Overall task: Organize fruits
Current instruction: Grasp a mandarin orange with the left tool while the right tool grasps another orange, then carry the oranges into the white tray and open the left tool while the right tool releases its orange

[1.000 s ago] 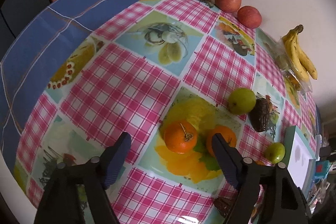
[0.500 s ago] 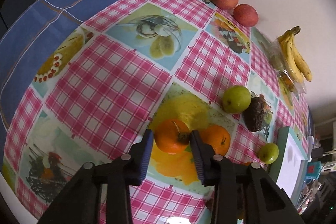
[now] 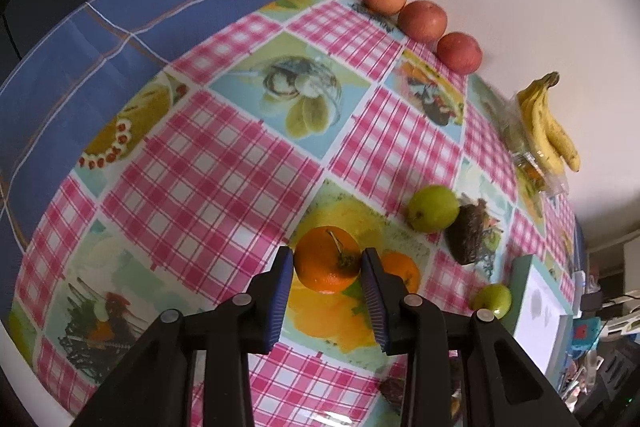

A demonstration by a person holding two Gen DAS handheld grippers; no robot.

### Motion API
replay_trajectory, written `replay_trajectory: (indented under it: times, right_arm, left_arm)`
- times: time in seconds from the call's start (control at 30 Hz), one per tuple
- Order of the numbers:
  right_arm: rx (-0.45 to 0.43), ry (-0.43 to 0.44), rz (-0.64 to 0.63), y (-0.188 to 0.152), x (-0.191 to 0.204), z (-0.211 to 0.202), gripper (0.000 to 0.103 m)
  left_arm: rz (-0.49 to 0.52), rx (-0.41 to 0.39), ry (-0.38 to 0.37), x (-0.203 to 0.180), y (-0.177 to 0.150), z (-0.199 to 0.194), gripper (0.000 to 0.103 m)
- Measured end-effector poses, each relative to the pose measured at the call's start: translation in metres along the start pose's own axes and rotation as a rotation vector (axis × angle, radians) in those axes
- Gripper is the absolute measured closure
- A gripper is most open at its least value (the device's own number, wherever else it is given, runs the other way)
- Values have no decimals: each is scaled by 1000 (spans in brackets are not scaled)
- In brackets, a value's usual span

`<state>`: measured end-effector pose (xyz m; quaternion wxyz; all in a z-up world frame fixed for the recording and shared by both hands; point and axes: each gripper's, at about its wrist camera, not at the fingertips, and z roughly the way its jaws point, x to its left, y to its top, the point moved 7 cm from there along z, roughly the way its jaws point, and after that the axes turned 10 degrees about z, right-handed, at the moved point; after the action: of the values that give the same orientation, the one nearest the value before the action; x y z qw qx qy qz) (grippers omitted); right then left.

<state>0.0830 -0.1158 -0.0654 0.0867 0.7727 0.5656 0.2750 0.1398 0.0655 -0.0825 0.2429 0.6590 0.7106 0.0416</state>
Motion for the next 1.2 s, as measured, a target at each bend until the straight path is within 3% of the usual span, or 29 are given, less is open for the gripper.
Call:
replay_trajectory:
  times: [0.33,0.47,0.8,1.2]
  right_arm:
    - [-25,-6,29,4,-16,-19,68]
    - [-58,-58,57,11,-39,-30,68]
    - [-105,-242,193,18,-136,-61,68]
    - [-130,-346,382,10,-241,-99,68]
  left_arm:
    - [22,-59,-20,-22,7,-24,66]
    - [42,-64,-31,-36,4,-26,66]
    - [137,-48,-81,-96,-16,-24,66]
    - [287,-1,-153,-173,-50,-12,66]
